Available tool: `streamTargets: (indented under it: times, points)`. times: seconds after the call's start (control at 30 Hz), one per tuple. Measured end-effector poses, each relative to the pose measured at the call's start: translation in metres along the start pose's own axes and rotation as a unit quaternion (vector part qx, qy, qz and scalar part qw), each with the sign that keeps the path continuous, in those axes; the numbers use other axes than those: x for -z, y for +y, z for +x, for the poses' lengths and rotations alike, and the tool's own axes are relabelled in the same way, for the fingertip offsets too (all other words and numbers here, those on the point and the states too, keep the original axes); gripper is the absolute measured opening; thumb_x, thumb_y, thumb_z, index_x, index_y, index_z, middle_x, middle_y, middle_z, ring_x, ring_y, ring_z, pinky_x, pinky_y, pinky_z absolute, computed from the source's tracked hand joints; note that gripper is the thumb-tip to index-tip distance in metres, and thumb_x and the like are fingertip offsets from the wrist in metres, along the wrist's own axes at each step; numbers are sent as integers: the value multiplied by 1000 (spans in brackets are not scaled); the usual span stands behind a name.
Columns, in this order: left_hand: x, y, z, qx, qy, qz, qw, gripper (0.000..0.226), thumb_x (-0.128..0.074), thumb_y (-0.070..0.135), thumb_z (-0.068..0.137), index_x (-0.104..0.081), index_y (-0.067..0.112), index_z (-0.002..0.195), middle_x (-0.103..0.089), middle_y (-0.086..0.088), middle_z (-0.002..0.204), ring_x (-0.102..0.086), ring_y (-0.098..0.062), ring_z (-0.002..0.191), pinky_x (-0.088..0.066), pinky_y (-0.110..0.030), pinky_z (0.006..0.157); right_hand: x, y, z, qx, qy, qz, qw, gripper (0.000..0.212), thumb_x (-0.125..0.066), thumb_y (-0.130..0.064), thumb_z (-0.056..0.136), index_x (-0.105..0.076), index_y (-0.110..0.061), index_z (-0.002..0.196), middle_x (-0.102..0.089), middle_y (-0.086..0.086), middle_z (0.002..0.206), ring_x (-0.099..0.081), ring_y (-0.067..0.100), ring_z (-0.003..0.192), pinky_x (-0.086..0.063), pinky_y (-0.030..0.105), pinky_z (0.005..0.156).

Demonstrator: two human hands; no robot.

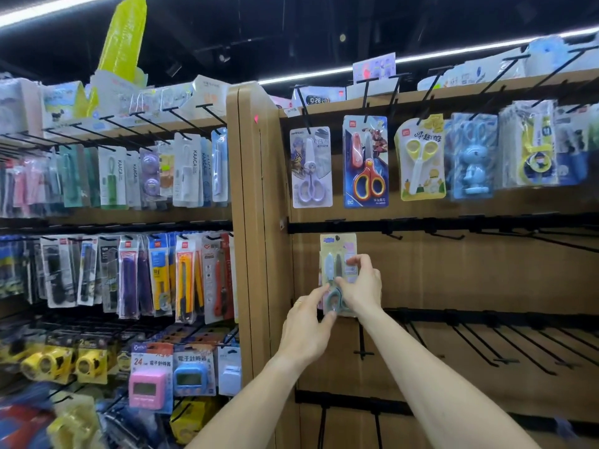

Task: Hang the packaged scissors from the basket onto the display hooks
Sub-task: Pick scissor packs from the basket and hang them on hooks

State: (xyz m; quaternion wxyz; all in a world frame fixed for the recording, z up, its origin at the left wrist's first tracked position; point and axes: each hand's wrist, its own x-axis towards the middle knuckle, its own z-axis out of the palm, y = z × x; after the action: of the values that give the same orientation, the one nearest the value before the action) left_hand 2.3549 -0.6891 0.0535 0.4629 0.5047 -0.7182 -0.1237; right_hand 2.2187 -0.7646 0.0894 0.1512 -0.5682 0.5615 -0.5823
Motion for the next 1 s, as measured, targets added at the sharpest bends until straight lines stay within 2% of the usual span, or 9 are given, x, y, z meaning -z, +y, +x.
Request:
streamTargets:
  times: [0.1,0.27,0.4,0.47,0.57,0.67,0.8,0.87,1.0]
  points:
    - [-2,-6,1,5,1,3,1000,55,-59,27,106,-41,41,157,-53,5,147,-52,-16,134,-46,-35,113,0,7,-3,0,-4,-4,1000,43,-79,-23,89,-53,-31,122,-53,6,125,-59,24,109,-52,36,87]
    - [3,-14,-7,-7,9,15,1000,54,-56,29,108,-39,39,158,-54,6,145,-52,-16,135,-40,-23,103,11,15,-27,20,-1,-17,1000,46,-81,-22,87,-54,-33,124,-52,4,125,-59,23,114,-52,34,87]
    - [14,-28,-33,-8,15,39,999,52,-54,34,109,-39,41,159,-48,9,154,-45,-12,142,-36,-22,107,20,18,-81,83,6,15,996,39,-80,-23,89,-54,-36,115,-52,-8,120,-59,13,112,-52,33,91]
    - [22,-43,-58,-22,14,69,997,52,-54,36,109,-40,41,158,-48,10,155,-45,-9,143,-35,-20,107,20,24,-124,112,-31,38,992,37,-79,-23,90,-56,-37,115,-56,-15,118,-57,2,111,-48,22,91]
    - [37,-78,-116,-10,-9,116,993,51,-53,38,109,-41,40,158,-49,9,153,-54,-14,132,-47,-28,105,9,48,-192,112,-121,47,985,32,-78,-26,91,-59,-37,115,-61,-20,118,-57,-4,113,-45,14,92]
    - [52,-121,-188,25,-39,169,984,49,-56,38,107,-46,38,156,-51,5,152,-60,-20,122,-53,-40,101,-13,82,-256,88,-194,31,977,33,-79,-26,90,-61,-34,116,-65,-18,117,-60,-3,111,-47,17,94]
    - [74,-181,-296,96,-93,230,964,47,-58,36,107,-52,30,153,-55,-1,149,-55,-25,132,-49,-41,104,-36,129,-337,62,-292,-16,954,37,-78,-29,92,-60,-29,124,-66,-14,120,-60,1,111,-47,24,91]
    - [81,-206,-345,152,-115,251,949,49,-51,44,107,-52,29,154,-56,-6,150,-54,-31,135,-49,-45,107,-45,154,-375,58,-342,-60,936,38,-74,-33,94,-60,-29,129,-65,-14,122,-60,4,112,-45,27,87]
    - [80,-236,-408,240,-151,274,919,52,-51,45,103,-54,28,152,-58,-12,150,-56,-36,135,-47,-44,108,-59,196,-435,59,-446,-146,881,48,-67,-44,96,-51,-33,140,-58,-12,139,-56,17,130,-46,33,97]
